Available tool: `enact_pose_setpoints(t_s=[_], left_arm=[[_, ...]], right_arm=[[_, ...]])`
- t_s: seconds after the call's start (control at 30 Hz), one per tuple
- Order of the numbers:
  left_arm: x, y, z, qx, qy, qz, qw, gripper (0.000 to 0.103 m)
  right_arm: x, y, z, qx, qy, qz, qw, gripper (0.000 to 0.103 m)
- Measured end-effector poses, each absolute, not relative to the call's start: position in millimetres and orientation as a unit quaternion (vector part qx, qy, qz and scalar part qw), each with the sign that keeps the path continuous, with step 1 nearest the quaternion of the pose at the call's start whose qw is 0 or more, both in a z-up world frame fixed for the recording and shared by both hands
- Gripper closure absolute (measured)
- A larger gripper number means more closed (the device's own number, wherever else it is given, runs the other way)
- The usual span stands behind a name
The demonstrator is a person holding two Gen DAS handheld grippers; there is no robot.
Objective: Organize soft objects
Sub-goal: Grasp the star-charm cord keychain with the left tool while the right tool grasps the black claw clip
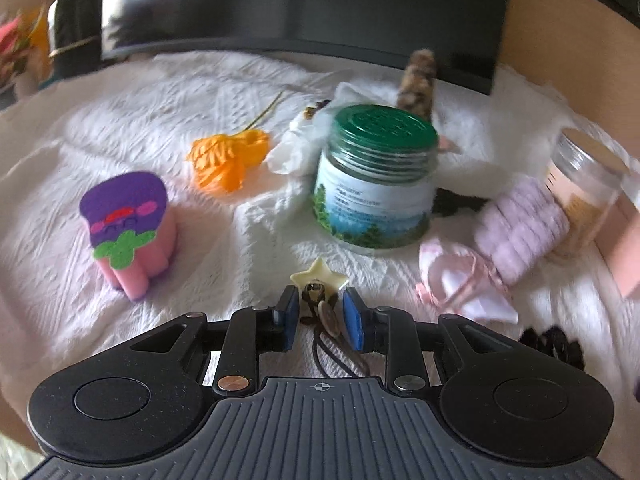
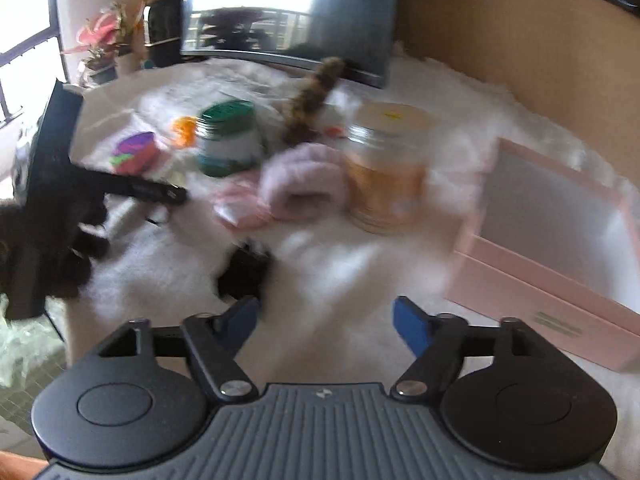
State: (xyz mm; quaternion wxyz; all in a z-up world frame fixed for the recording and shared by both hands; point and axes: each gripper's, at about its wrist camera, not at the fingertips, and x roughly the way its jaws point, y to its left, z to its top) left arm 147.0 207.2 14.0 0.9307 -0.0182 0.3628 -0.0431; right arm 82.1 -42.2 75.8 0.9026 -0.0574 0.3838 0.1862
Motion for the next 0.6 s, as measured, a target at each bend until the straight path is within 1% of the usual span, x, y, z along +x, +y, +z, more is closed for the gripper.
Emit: enact_pose_setpoints(t_s=[0.17,0.2,0.27,0.3,0.33,0.4,0.5,0.6], left_arm=[[142,204,10,0.020,0.344,-0.062,0.937,0.078],[142,205,10,0.021,0.342,-0.065,0.937,0.078],[140,208,10,0.016,0.340,-0.072,0.938,0.079],[139,210,10,0.011,0.339,-0.076,0.938,0.079],[139,213,10,0.005,0.340,-0.081,0.937,0.079],[138,216,12,-0.006,0.338,-0.093,0.937,0.081],[128,215,21,-0.015,0.317,-0.116,0.941,0.081],[111,204,35,-0.005,0.307,-0.146,0.941,0.081]], right_arm=[[100,5,62,-0.076,0.392,0.197,0.896,0.031],[104,11,58,-0.076,0.396,0.195,0.894,0.033],[113,20,50,-0.078,0.413,0.188,0.888,0.047],[118,23,47,-0.079,0.427,0.182,0.882,0.065],[120,24,47,-0.076,0.434,0.177,0.880,0.069],[117,22,52,-0.070,0.432,0.175,0.882,0.069],[104,6,70,-0.058,0.421,0.165,0.890,0.070],[90,-18,86,-0.051,0.416,0.157,0.894,0.070]])
